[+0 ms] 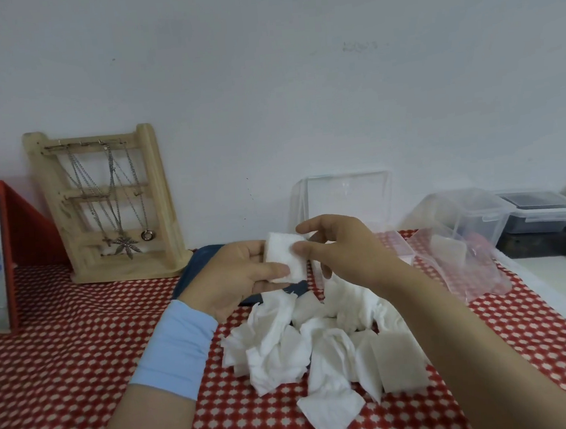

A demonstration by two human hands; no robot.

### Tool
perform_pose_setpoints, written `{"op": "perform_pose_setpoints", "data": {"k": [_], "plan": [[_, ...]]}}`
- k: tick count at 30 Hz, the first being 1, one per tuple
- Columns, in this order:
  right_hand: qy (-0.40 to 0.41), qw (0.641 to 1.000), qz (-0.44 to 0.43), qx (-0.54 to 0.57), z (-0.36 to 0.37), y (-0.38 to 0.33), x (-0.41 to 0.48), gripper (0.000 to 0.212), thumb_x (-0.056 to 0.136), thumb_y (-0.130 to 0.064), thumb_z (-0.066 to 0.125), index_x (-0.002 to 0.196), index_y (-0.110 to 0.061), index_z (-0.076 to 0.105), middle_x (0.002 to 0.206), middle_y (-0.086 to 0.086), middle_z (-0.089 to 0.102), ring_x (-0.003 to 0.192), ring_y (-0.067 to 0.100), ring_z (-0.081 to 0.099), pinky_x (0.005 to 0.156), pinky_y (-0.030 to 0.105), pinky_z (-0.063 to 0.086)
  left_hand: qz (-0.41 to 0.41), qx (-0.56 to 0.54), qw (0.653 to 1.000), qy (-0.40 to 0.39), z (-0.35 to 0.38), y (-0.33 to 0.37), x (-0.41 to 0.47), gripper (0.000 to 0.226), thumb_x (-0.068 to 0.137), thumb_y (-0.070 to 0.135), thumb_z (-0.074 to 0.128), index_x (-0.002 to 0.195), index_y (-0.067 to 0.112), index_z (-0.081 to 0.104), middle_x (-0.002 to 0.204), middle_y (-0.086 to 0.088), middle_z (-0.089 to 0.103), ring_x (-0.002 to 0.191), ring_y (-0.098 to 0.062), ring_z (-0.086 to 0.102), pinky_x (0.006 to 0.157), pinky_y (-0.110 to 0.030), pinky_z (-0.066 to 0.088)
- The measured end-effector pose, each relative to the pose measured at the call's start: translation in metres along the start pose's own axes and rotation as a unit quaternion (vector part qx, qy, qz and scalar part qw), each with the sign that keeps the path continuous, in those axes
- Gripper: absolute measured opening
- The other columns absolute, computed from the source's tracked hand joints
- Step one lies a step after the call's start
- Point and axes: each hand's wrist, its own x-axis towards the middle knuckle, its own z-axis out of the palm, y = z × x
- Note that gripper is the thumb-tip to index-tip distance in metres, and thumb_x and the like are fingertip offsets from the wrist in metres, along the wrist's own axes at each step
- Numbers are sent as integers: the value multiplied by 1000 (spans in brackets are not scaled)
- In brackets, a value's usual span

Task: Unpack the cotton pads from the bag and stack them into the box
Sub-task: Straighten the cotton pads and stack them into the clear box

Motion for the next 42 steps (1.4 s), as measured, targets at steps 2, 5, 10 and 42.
{"op": "perform_pose_setpoints", "data": {"k": [2, 5, 10, 42], "plan": [[19, 998, -33, -58, 3, 1, 0, 13, 91, -33, 71, 103, -30, 66, 95, -9, 70, 60, 0, 59, 66, 22, 49, 14, -24, 998, 64, -7, 0, 2, 35, 86, -12, 68, 119, 2, 67, 107, -14, 76, 96, -26, 75, 76, -29, 64], [-38, 979, -65, -189, 8, -2, -6, 7, 92, -29, 67, 95, -36, 69, 97, -20, 68, 67, -7, 57, 69, 15, 44, 40, -61, 989, 128, -19, -2, 5, 30, 90, -12, 64, 118, 0, 66, 111, -15, 73, 99, -25, 72, 71, -27, 64], [-173, 926, -150, -300, 31, -5, -13, 35, 88, -15, 70, 112, -40, 70, 102, -27, 51, 83, -12, 48, 78, 12, 39, 44, -131, 975, 174, -29, -2, 8, 14, 97, 6, 64, 111, 5, 65, 114, -17, 70, 107, -29, 69, 71, -31, 65], [12, 977, 80, 199, -7, -10, -1, 7, 92, -7, 69, 90, -5, 75, 75, 6, 73, 63, 18, 65, 51, 25, 51, 10, -118, 992, 38, 16, -9, 8, 28, 103, 20, 54, 118, 4, 71, 114, -15, 76, 107, -27, 73, 78, -34, 62]]}}
